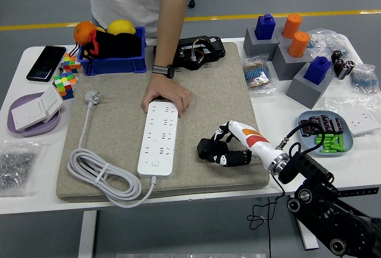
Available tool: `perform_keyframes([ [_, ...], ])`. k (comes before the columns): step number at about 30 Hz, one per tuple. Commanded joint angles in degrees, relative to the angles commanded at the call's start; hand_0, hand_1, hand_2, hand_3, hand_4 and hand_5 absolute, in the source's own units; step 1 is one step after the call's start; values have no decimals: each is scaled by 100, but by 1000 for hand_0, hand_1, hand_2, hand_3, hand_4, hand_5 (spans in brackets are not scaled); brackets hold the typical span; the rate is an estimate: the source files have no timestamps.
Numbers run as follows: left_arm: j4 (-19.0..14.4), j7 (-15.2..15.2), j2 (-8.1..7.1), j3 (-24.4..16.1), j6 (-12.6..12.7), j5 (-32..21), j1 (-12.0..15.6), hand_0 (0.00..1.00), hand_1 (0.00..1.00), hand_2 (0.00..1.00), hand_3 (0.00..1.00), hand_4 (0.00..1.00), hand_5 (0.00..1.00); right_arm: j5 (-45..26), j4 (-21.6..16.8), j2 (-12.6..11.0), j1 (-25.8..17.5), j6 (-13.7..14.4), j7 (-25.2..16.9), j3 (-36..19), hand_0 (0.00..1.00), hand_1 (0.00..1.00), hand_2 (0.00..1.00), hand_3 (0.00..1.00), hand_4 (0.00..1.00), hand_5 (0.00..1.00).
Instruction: Press the white button,pick up the black plug,place it near the board,insert it into the board
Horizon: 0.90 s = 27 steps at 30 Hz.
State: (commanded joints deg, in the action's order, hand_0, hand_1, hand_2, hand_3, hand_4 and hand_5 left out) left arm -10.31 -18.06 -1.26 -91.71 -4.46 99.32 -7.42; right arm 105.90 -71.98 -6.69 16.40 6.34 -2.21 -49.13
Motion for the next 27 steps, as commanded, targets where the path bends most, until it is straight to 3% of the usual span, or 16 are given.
perform_keyframes([
  [6,0,8,8,8,15,-22,-13,651,641,634,676,522,102,-68,12,-19,1,-168,79,18,481,582,572,442,875,61],
  [15,0,11,9,1,19,-11,-14,650,640,634,675,521,104,-159,-3,-22,-2,-91,-6,33,511,605,589,492,870,63],
  [16,0,11,8,1,18,-9,-14,651,641,635,676,518,107,-168,-4,-23,-2,-83,-11,32,469,554,562,457,874,58],
  [21,0,13,6,9,18,-11,-21,651,641,635,676,518,107,-163,-3,-27,-2,-78,-17,36,469,554,562,457,874,58],
  [22,0,14,6,6,20,-9,-23,650,640,635,676,517,109,-166,4,-29,-3,-90,-25,37,357,457,494,444,874,33],
  [27,0,14,7,5,21,-9,-23,650,640,635,676,517,109,-129,14,-34,-13,-88,-67,41,357,457,494,444,874,33],
])
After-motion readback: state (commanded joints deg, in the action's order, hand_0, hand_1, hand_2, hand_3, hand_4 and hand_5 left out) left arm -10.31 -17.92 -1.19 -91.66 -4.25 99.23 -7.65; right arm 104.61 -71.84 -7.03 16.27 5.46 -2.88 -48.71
